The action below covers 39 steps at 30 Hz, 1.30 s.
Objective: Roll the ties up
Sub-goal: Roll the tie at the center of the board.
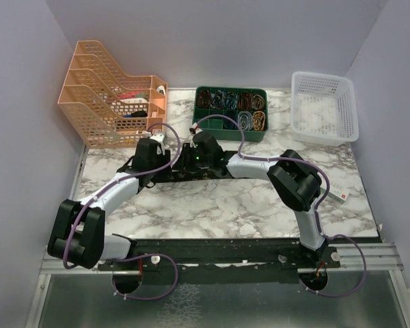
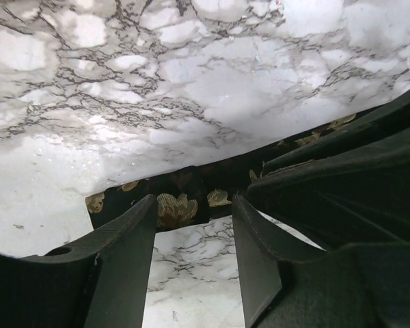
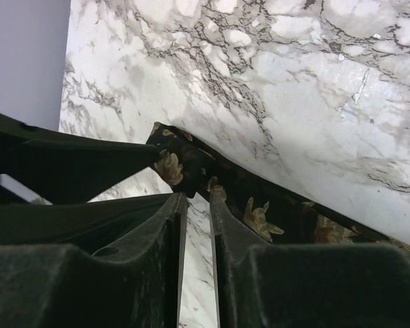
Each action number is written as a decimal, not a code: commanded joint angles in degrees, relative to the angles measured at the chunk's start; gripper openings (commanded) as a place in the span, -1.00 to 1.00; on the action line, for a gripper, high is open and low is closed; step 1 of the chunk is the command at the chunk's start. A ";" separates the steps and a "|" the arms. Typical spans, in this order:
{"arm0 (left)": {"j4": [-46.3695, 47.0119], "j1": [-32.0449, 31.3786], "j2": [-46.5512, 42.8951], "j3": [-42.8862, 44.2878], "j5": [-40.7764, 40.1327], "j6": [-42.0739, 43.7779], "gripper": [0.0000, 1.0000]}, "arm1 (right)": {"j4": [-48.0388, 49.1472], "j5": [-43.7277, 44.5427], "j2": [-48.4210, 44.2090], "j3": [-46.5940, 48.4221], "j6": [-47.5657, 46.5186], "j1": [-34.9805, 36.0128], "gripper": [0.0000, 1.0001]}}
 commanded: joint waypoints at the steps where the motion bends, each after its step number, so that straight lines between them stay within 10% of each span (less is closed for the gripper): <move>1: -0.48 -0.15 -4.30 -0.60 -0.83 -0.77 0.01 | -0.36 0.16 -1.43 0.41 -0.32 0.19 -0.44; 17: 1.27 0.80 -13.96 -4.33 -6.56 -5.01 0.23 | -2.26 -3.69 -1.94 2.76 -5.55 0.20 -0.28; 26: -0.59 6.64 -20.43 -6.71 -7.36 -12.52 0.30 | -12.00 -5.20 0.42 13.33 -26.08 0.09 -0.17; 39: -0.28 16.93 -16.21 -9.14 -1.57 -22.43 0.34 | -18.01 -14.62 11.04 24.05 -23.03 0.78 -0.30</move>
